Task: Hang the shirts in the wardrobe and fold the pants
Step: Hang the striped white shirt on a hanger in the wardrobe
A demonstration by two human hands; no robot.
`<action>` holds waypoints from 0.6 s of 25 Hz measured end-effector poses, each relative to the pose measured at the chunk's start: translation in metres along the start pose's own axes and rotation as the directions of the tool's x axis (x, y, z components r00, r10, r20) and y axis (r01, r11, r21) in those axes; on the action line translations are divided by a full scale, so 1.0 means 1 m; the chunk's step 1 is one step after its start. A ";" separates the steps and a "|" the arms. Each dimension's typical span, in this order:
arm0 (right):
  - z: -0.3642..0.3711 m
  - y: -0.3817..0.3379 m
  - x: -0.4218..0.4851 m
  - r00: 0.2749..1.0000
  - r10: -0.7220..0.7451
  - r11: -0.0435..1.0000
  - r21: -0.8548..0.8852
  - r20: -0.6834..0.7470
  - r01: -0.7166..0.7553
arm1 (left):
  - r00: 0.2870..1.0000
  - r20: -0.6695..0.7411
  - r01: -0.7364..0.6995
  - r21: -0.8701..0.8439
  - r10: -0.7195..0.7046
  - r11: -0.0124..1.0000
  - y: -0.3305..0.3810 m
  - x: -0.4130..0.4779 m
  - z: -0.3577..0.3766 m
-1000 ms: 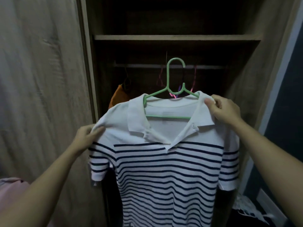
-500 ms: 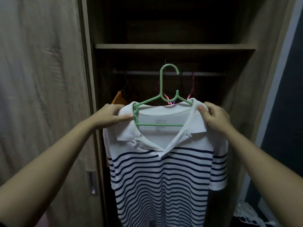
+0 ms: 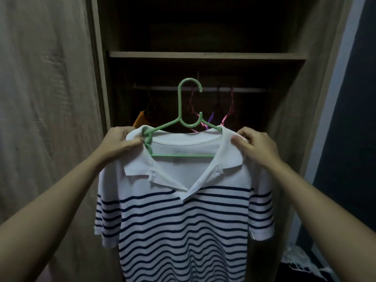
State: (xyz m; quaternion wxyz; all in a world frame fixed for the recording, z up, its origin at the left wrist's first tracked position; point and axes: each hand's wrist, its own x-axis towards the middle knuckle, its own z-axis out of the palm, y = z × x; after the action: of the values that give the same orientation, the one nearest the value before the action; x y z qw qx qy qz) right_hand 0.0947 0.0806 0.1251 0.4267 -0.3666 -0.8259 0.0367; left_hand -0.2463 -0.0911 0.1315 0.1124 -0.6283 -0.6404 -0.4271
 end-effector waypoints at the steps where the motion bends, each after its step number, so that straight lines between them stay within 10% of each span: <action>1: 0.002 0.002 -0.003 1.000 0.023 1.000 0.000 -0.015 -0.023 | 1.000 -0.013 0.008 -0.025 -0.008 1.000 0.001 -0.002 -0.001; 8: 0.010 0.003 -0.012 0.991 0.097 0.995 0.025 -0.092 -0.095 | 0.966 0.249 -0.093 0.091 0.067 0.992 0.005 0.002 -0.010; 15: 0.004 0.008 -0.015 0.999 0.021 0.999 0.050 -0.025 -0.020 | 0.996 0.093 0.014 -0.076 -0.006 0.997 0.006 -0.013 -0.018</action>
State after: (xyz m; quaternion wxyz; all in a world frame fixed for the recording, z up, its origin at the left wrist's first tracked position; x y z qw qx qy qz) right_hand 0.1016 0.0780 0.1094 0.4459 -0.3649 -0.8154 0.0569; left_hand -0.2456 -0.1132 0.1363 0.0562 -0.6481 -0.6312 -0.4224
